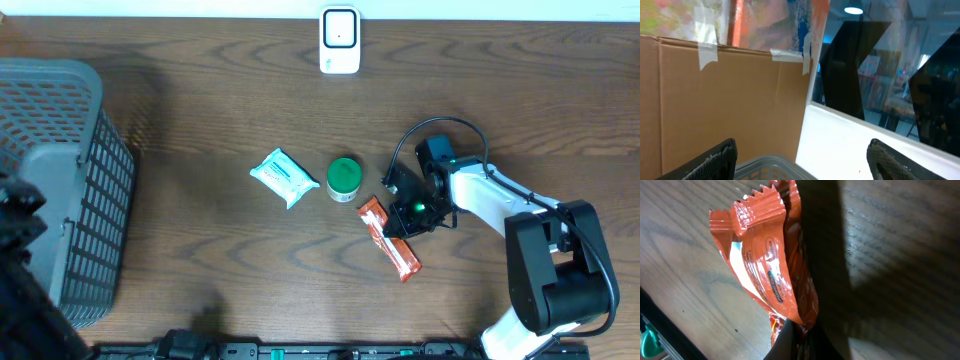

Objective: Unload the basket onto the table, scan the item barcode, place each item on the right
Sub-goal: 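Lift the snack bar and carry it up toward the white scanner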

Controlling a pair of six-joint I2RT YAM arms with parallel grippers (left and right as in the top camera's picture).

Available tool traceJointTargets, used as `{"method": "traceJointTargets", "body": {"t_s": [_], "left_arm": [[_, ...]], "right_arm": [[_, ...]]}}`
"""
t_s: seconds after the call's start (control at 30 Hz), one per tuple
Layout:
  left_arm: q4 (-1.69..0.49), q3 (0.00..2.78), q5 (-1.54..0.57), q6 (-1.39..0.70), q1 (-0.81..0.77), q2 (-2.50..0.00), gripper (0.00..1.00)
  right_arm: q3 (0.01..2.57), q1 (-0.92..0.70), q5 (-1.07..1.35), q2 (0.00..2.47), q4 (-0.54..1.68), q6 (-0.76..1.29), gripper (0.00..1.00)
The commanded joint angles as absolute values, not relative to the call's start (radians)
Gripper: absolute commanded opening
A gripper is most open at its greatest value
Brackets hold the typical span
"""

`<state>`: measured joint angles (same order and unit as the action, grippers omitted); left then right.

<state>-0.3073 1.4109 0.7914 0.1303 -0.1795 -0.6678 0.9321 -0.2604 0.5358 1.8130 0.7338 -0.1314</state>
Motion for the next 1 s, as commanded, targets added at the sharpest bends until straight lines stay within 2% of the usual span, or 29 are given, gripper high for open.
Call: {"method": "traceJointTargets", "body": {"t_s": [0.0,0.23,0.33,0.4,0.43,0.47,0.77,0.97], "left_arm": [[-0.306,1.394,0.793,0.121,-0.175,-0.635,0.83],[-0.3,1.376,0.793,0.121,-0.175,-0.616,0.83],[-0.286,1.362,0.793,0.121,-0.175,-0.616,0.83],[-0.281,1.353,0.793,0.121,-0.175,-0.616,0.83],[-0.274,1.346,0.793,0.121,-0.175,-0.616,0.83],[-0.274,1.345,0.793,0.121,-0.175,-0.616,0.83],[-0.271,1.345,0.793,0.121,-0.175,-0.616,0.83],[-0.271,1.345,0.793,0.121,-0.175,-0.616,0.83]], "right_arm": [[0.957,-0.265,0.573,1.823,0.773,-0.103,0.02],[1.129,-0.238,0.817,1.705,1.041,-0.09,0.02],[1.173,-0.226,0.915,1.625,1.048,-0.056,0.01],[1.183,-0.218,0.944,1.568,0.998,0.045,0.02],[1.183,-0.207,0.936,1.501,0.916,0.204,0.02],[1.183,-0.202,0.936,1.473,0.886,0.281,0.02],[1.183,-0.196,0.96,1.309,0.739,0.839,0.02],[1.183,-0.196,1.054,1.281,0.653,0.953,0.02]]}}
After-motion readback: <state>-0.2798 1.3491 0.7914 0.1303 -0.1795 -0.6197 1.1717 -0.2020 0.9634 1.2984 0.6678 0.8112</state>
